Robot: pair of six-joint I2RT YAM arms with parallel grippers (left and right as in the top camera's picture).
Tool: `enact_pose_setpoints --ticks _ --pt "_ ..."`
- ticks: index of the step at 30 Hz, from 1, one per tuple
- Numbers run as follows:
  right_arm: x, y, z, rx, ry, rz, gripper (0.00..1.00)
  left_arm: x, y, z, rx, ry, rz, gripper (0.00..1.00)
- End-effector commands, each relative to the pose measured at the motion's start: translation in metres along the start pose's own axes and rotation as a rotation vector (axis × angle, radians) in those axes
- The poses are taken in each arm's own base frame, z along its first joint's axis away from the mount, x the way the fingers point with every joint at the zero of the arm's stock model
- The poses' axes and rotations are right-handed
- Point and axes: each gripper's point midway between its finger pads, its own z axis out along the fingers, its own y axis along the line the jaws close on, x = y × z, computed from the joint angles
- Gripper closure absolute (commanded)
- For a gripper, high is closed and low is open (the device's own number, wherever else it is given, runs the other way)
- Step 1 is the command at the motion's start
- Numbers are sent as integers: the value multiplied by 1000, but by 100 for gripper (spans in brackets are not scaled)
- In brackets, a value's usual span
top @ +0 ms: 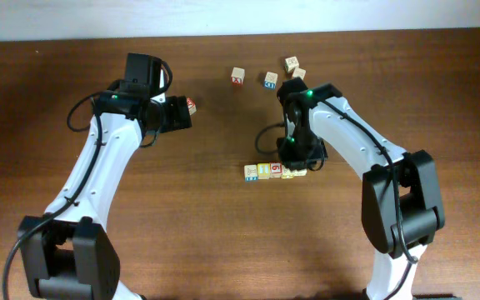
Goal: Rotate 5 blocks
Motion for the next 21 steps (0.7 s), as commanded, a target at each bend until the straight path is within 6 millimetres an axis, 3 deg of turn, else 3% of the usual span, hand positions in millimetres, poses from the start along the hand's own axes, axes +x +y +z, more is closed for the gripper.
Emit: enact_pose_setpoints --ticks 1,4,10,15,18,19,21 --pt "16 0 3 7 34 -8 96 -2 -5 1 14 -3 20 18" --pt "24 6 10 17 54 -26 96 -3 -5 1 14 -4 20 18" --pt "8 12 29 -1 -28 -7 96 -3 -5 1 16 -7 20 18" --pt "5 13 27 -6 -40 -10 96 -4 -5 1 16 -8 20 18" --pt "6 17 -24 -39 -128 -45 96 -4 -5 1 16 -9 21 18" --pt "0 10 -38 -45 -181 -27 96 -3 -5 1 16 -7 21 18" --pt "-21 -1 -43 -60 -256 -21 96 -2 -7 2 17 -4 24 18"
